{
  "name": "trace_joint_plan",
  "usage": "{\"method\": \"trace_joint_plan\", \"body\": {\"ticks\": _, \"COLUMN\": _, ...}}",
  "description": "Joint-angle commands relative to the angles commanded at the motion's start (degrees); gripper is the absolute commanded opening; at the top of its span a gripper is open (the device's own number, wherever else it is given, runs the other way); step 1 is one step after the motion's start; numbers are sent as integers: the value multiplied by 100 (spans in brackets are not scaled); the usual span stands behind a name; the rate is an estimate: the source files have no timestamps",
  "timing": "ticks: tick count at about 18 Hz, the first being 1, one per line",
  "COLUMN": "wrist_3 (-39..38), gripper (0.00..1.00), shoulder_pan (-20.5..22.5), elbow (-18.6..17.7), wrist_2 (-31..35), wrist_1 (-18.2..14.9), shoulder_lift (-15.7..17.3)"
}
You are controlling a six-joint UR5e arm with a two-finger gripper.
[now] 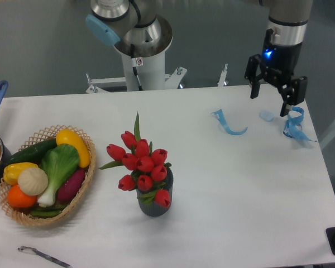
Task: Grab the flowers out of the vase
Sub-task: 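Move the open gripper from the blue ribbons toward the tulip vase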
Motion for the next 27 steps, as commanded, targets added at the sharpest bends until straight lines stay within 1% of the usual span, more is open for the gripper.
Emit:
{"method": "trace_joint_plan", "body": {"ticks": 5, "wrist_3": 0, "gripper": 100, "shoulder_pan": -18, "elbow": 0, "wrist_2": 0, "wrist_1": 0, "shoulder_lift": 17}}
{"method": "trace_joint_plan", "body": {"ticks": 7, "wrist_3": 9, "gripper": 100, "shoulder_pan": -18, "elbow": -70, "wrist_2": 9, "wrist_1": 26, "shoulder_lift": 26}}
{"method": "trace_joint_plan", "body": {"ticks": 8, "wrist_3": 26, "gripper": 100, "shoulder_pan": -9, "elbow": -158, "wrist_2": 9, "wrist_1": 148, "shoulder_lift": 44}}
{"method": "trace_joint_plan", "body": {"ticks": 11, "wrist_3": -8, "gripper": 100, "shoulder_pan": -9, "elbow": -553, "wrist_2": -26, "wrist_1": 824, "shoulder_lift": 70}}
{"method": "trace_joint_plan", "body": {"ticks": 12, "wrist_3": -44, "gripper": 100, "shoulder_pan": -9, "elbow": -641, "wrist_2": -52, "wrist_1": 896, "shoulder_lift": 70}}
{"method": "trace_joint_plan", "body": {"ticks": 14, "wrist_3": -201, "gripper": 100, "shoulder_pan": -9, "elbow": -712, "wrist_2": -131, "wrist_1": 905, "shoulder_lift": 79}}
{"method": "trace_joint_plan", "body": {"ticks": 16, "wrist_3": -517, "gripper": 100, "shoulder_pan": -35, "elbow": -756, "wrist_2": -220, "wrist_1": 905, "shoulder_lift": 79}}
{"method": "trace_joint_plan", "body": {"ticks": 18, "wrist_3": -912, "gripper": 100, "shoulder_pan": -193, "elbow": -774, "wrist_2": -211, "wrist_1": 905, "shoulder_lift": 27}}
{"method": "trace_joint_plan", "body": {"ticks": 20, "wrist_3": -1089, "gripper": 100, "shoulder_pan": -290, "elbow": -852, "wrist_2": -246, "wrist_1": 905, "shoulder_lift": 9}}
{"method": "trace_joint_plan", "body": {"ticks": 23, "wrist_3": -1378, "gripper": 100, "shoulder_pan": -457, "elbow": -975, "wrist_2": -736, "wrist_1": 905, "shoulder_lift": -61}}
{"method": "trace_joint_plan", "body": {"ticks": 24, "wrist_3": -1475, "gripper": 100, "shoulder_pan": -501, "elbow": -1002, "wrist_2": -930, "wrist_1": 905, "shoulder_lift": -131}}
{"method": "trace_joint_plan", "body": {"ticks": 27, "wrist_3": -1695, "gripper": 100, "shoulder_pan": -562, "elbow": -1002, "wrist_2": -1264, "wrist_1": 897, "shoulder_lift": -167}}
